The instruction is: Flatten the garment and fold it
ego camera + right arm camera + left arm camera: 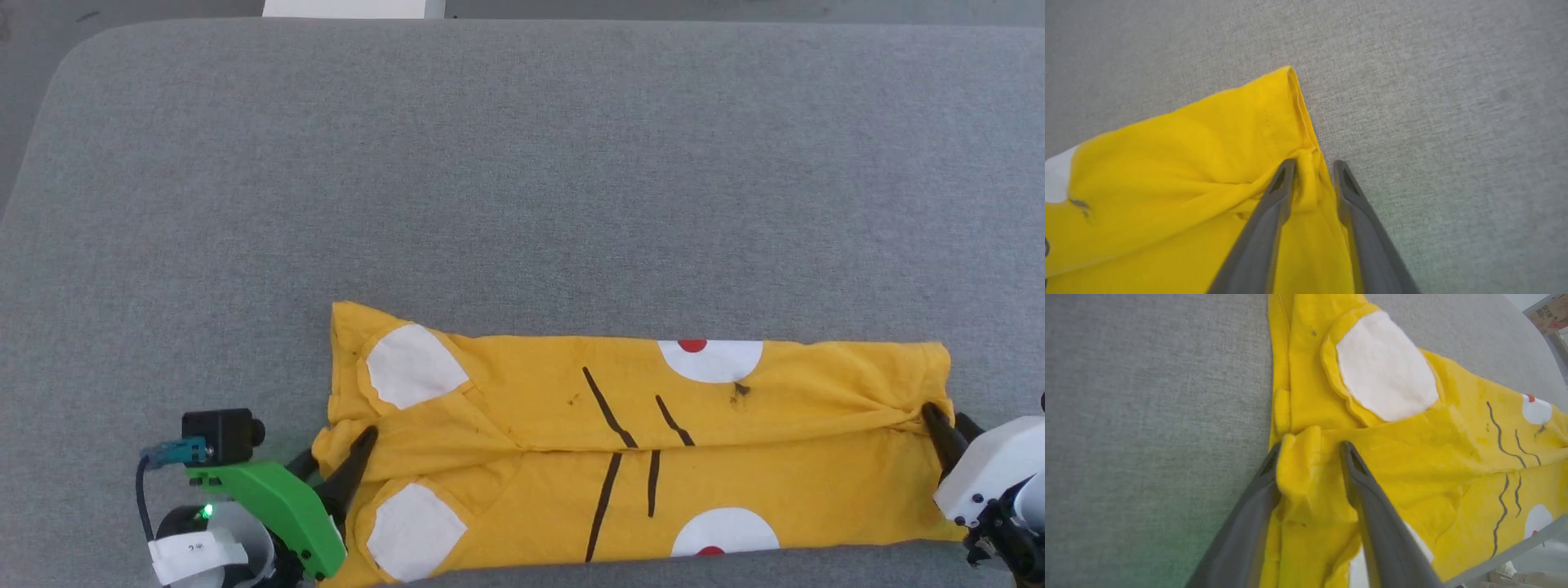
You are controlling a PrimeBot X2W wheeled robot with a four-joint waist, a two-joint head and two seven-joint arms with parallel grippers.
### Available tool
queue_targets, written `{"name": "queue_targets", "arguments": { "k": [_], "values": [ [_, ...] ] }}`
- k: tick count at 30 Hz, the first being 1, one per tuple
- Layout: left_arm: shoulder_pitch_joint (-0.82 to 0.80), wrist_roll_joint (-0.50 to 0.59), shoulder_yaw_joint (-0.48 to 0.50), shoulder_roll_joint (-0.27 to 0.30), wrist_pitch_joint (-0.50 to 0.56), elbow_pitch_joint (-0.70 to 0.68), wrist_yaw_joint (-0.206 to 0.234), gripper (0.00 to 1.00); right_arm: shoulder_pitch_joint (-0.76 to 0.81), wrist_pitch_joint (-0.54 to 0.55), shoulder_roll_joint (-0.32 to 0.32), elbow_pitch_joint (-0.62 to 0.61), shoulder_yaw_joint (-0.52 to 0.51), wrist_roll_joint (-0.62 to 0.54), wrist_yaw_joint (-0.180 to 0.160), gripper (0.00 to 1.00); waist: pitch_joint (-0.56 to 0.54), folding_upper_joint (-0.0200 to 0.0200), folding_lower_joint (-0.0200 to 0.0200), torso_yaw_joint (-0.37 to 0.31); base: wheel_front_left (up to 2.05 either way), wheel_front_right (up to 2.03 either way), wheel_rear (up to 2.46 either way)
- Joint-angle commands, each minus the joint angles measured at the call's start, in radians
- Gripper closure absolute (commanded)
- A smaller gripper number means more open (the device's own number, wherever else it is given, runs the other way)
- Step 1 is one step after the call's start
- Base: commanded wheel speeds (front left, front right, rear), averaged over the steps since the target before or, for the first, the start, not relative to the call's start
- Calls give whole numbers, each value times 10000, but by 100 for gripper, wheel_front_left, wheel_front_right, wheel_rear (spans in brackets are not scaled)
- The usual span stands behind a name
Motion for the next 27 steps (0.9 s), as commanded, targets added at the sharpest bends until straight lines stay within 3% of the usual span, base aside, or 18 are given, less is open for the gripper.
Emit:
{"name": "queue_targets", "arguments": {
  "k": [1,8,13,16,22,27],
  "values": [
    [-175,128,21,-46,-96,102,111,0,-163,-78,-14,142,28,2,-15,0,-24,0,1,17,0,0,0],
    [149,159,333,21,-624,-543,312,0,69,240,-86,-193,79,398,-15,0,-321,0,1,53,0,0,0],
    [1130,764,1652,-360,-3159,-2153,1471,0,1039,655,72,-1774,-102,929,-15,0,-739,0,1,-5,0,0,0],
    [1563,1164,2118,-717,-4115,-2682,1803,0,1347,682,139,-2248,-152,852,-15,0,-837,0,1,-50,0,0,0],
    [2128,4108,2576,-1189,-4426,-3473,2198,0,1621,592,59,-2392,-104,436,-15,0,-969,0,1,-4,0,0,0],
    [2622,5362,2501,-1963,-4431,-3306,1943,0,1588,428,-232,-1579,11,-6,-15,0,-1040,0,1,215,0,0,0]
  ]
}}
